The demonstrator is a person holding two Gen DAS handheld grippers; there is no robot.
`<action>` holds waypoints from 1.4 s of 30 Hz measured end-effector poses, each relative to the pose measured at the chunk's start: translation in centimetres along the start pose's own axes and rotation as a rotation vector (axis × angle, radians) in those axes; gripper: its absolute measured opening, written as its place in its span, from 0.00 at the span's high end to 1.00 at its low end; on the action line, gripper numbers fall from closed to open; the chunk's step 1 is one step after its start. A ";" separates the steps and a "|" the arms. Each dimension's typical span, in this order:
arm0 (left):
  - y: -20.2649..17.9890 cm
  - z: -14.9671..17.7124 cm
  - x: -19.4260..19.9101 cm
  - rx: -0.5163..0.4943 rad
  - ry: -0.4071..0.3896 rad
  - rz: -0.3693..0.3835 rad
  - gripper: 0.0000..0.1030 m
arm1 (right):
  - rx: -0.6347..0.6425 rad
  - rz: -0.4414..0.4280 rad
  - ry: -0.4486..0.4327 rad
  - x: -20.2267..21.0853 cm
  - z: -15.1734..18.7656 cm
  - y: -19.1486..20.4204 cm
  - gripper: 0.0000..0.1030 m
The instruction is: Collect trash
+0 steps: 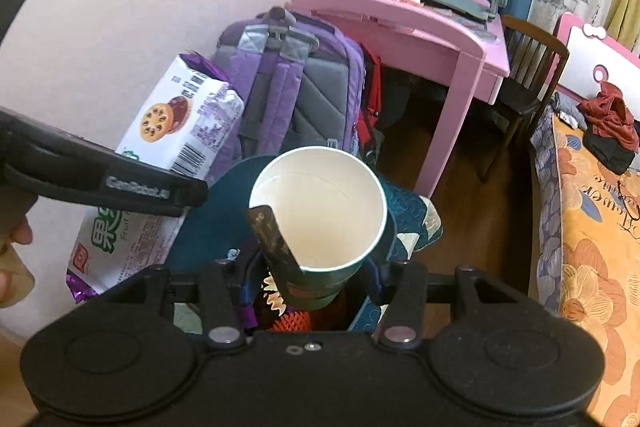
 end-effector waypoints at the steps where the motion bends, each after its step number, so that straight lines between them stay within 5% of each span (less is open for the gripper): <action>1: 0.0 0.1 -0.9 -0.006 0.012 -0.007 0.57 | 0.002 0.002 0.010 -0.6 0.1 0.2 0.53; 12: -0.1 2.1 -8.3 -0.029 0.128 -0.056 0.57 | 0.025 -0.021 0.126 -8.5 2.0 1.1 0.53; 20: 0.2 3.2 -10.2 -0.012 0.175 -0.051 0.57 | 0.028 -0.031 0.190 -11.1 3.6 1.7 0.52; 23: 0.4 3.2 -10.2 0.002 0.183 -0.048 0.56 | 0.012 -0.038 0.192 -11.3 4.0 1.5 0.43; 27: 0.8 2.9 -9.4 0.021 0.173 -0.030 0.39 | 0.005 -0.039 0.180 -10.7 4.0 1.5 0.40; 42: 0.0 3.2 2.3 -0.038 -0.004 0.031 0.37 | 0.012 -0.037 0.084 -1.5 1.9 0.8 0.34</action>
Point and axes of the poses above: each gripper's, at about its wrist camera, not at the fingertips, and x roughly against the way its jaws point, y to its left, z to its underside, the point moved 1 cm from there along -x, roughly the way its jaws point, and after that the axes turned 9 degrees about x, right-handed, at the moved point
